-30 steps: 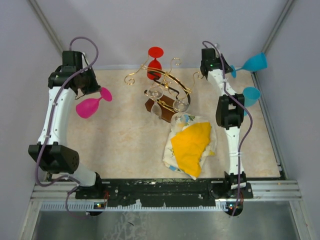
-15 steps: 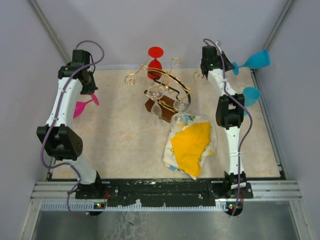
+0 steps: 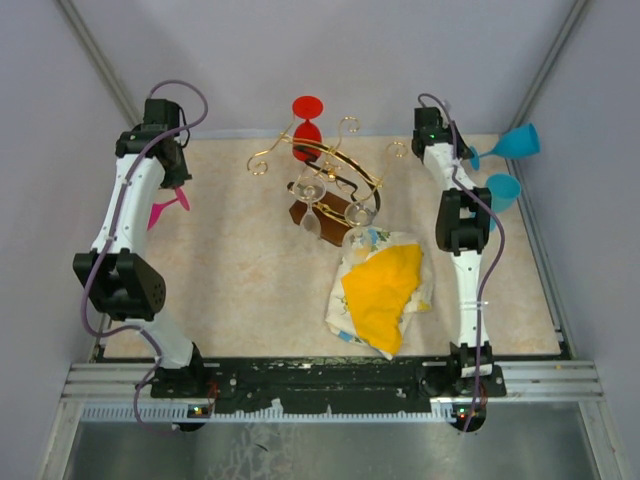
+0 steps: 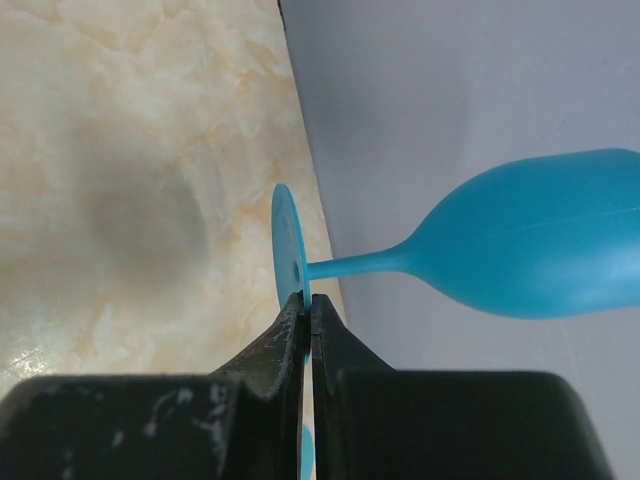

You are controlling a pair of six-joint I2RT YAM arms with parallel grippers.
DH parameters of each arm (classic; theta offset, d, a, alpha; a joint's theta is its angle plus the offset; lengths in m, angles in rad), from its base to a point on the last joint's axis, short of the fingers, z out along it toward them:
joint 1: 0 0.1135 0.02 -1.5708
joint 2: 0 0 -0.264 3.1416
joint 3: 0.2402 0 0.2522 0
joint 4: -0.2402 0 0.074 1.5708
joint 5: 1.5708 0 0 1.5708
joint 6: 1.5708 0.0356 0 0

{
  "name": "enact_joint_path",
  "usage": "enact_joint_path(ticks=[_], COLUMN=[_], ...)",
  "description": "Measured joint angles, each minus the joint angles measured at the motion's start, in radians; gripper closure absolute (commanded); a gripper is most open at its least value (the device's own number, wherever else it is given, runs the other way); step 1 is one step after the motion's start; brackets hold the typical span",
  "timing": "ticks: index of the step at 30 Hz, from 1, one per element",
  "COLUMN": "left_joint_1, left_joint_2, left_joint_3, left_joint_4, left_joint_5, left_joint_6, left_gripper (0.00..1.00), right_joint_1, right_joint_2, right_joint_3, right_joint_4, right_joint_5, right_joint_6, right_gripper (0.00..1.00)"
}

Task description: Take the wine glass off the wine glass rack

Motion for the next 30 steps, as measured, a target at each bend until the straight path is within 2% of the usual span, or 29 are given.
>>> enact_joint_path(ticks=[14,22,30], left_joint_1=[0.004,0.006,0.008], left_joint_2=[0.020,0.042,0.048], left_joint_3=[0.000,0.000,0.000], left_joint_4=[-0.003,-0.003,-0.003], left_joint_5=[-0.019,-0.008,0.011], left_joint_6=[0.000,0.001,0.000], left_gripper=[1.00,1.00,1.00], right_joint_1=[0.006,0.006,0.011], right_joint_2=[0.008,0.083,0.087], right_joint_3=[-0.018,-0.039,-0.038], right_joint_4=[0.061,0.083,0.093], right_joint_5=[-0.003,-0.001,0.010], right_joint_6=[-0.051,-0.084,-0.105], right_gripper=[1.00,1.00,0.99])
